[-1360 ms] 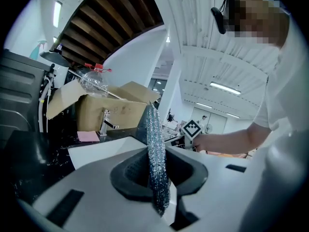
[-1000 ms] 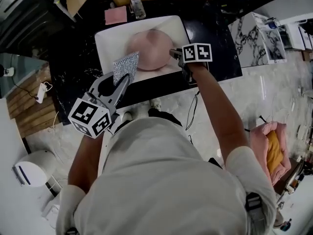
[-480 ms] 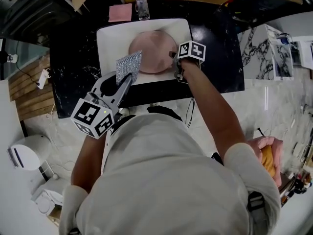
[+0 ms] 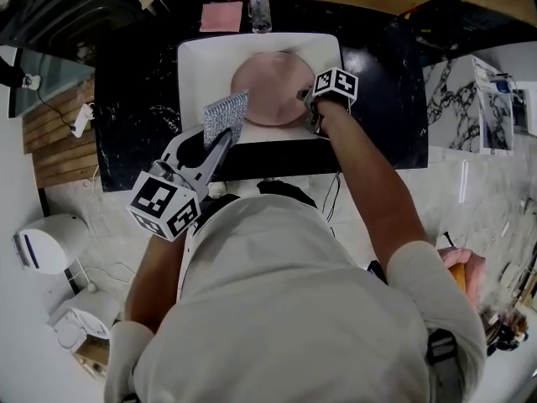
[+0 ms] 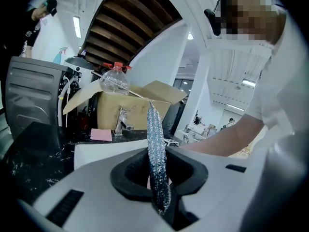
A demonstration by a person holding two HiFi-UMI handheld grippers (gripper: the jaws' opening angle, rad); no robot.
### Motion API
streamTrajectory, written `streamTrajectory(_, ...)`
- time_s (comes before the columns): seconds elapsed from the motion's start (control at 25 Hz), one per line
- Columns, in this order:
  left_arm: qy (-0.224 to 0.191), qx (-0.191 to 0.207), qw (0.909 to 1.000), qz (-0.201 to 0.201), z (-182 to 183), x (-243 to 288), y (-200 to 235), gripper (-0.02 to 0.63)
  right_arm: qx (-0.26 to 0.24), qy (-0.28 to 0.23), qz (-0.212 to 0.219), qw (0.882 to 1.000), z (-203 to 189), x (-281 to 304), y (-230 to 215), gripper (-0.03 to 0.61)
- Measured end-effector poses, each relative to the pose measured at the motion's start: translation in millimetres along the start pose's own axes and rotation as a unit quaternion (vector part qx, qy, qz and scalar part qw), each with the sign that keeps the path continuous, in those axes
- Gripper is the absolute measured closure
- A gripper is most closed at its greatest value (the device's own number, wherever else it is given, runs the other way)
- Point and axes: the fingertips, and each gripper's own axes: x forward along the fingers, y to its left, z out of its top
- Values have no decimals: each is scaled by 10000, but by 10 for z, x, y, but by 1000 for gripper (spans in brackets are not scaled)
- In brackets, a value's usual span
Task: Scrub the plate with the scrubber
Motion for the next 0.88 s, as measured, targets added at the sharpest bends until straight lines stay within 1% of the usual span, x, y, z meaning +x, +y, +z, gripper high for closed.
streamTrajectory(0.16, 37, 4, 10000, 90, -27, -62, 26, 548, -1, -28, -14, 10000, -7, 74, 7, 434)
streamTrajectory(0.2, 41, 3, 9999, 111, -33, -77, 37, 548, -11, -44, -55, 10000, -4, 85, -7, 453)
streamTrajectory(0.28, 40, -1, 9999, 143, -43, -105, 61, 548, -55, -83, -147, 9998, 2, 92, -50, 538)
streamTrajectory(0.4, 29, 11, 9999, 154, -51, -154, 97, 548, 0, -209, -63, 9998, 36, 64, -44, 545)
streamTrajectory(0.52, 2, 42, 9999, 135, -51, -205, 122, 548, 0, -456, 23, 9990, 102, -36, 20, 554)
streamTrajectory(0.68, -30, 113, 9999, 19, -21, -242, 132, 548, -506, -965, -119, 9940, 231, -280, 145, 554)
streamTrajectory(0.8, -24, 170, 9998, -116, -18, -261, 124, 548, -877, -1354, -285, 9865, 282, -510, 220, 554)
streamTrajectory(0.88, -18, 212, 9995, -227, -17, -262, 114, 548, -1005, -1576, -317, 9819, 288, -674, 270, 554)
